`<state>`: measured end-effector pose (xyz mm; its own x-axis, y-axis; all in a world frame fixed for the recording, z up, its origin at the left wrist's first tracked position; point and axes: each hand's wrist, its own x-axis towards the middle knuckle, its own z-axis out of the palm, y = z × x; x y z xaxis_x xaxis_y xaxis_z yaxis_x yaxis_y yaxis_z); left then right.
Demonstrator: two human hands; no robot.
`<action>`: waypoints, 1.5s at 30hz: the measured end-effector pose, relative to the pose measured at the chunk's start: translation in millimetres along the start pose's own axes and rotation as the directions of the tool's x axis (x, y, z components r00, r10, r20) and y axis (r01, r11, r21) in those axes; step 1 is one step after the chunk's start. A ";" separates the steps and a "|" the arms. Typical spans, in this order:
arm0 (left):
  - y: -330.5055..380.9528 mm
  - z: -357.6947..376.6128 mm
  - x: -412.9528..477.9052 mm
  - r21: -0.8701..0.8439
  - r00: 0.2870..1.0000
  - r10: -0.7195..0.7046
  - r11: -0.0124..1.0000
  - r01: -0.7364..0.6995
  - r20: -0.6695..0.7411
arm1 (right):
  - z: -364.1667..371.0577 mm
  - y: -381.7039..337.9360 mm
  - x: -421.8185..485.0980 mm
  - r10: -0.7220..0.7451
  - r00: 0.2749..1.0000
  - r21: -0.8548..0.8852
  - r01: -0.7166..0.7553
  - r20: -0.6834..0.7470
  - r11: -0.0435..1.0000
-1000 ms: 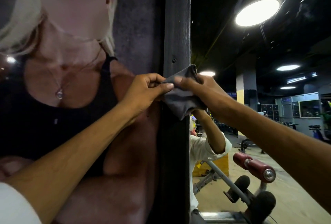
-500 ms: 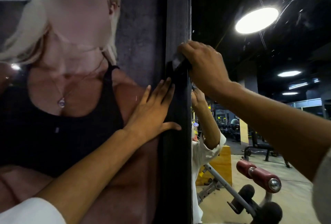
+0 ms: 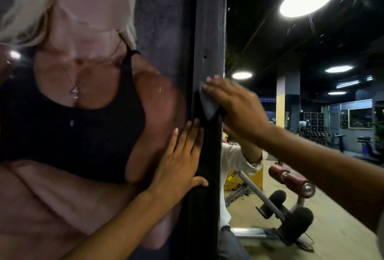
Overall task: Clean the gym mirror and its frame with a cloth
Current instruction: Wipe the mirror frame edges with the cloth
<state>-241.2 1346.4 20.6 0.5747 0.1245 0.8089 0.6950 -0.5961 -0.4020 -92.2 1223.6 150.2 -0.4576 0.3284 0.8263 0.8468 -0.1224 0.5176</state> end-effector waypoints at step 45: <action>58.7 37.6 -125.4 -0.080 0.987 0.010 0.997 0.003 0.158 | 59.8 -84.2 -112.5 0.161 0.987 0.221 -0.157 0.002 0.962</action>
<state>-256.2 1325.6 -120.6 0.6424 0.2424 0.7270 0.6598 -0.6576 -0.3637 -95.8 1253.0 0.4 -0.3151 0.3061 0.8983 0.9469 0.0379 0.3192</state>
